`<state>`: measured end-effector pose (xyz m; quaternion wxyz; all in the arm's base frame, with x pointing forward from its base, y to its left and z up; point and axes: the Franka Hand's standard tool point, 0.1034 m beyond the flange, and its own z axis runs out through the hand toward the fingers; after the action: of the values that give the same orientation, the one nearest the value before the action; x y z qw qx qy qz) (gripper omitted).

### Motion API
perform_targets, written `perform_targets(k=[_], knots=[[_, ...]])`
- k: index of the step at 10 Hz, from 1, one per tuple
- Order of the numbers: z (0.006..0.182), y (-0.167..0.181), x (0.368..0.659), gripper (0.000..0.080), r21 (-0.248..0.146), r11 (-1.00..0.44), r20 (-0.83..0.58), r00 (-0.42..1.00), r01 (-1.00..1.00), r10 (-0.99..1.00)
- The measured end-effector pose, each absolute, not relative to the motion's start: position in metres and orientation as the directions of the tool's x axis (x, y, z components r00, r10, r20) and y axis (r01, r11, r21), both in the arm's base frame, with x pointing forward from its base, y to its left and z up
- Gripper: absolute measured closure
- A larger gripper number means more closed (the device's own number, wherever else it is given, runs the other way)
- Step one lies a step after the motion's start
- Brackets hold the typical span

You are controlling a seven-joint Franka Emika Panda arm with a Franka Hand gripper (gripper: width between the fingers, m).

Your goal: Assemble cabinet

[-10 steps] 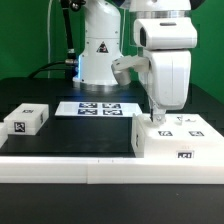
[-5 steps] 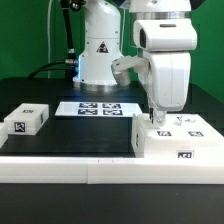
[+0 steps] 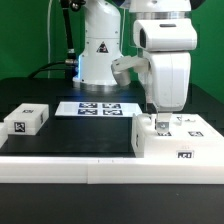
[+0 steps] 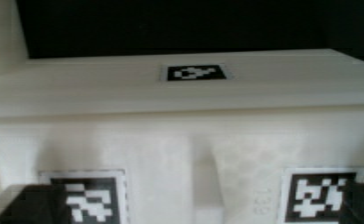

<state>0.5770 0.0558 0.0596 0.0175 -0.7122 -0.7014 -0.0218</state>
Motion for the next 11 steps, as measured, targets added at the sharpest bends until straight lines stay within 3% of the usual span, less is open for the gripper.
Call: perform_targets(k=[3,6,8,11], knots=[[0.06,0.053,0.577,0.0002,0.008,-0.057,0.06,0.056,0.998,0.997],[0.073,0.041,0.548,0.0002,0.061,-0.304,0.072,0.299,0.951,0.951],[0.083,0.066,0.528,0.0002,0.071,-0.54,0.106,0.532,0.839,0.84],[0.082,0.068,0.525,0.0002,0.067,-0.55,0.104,0.542,0.833,0.834]])
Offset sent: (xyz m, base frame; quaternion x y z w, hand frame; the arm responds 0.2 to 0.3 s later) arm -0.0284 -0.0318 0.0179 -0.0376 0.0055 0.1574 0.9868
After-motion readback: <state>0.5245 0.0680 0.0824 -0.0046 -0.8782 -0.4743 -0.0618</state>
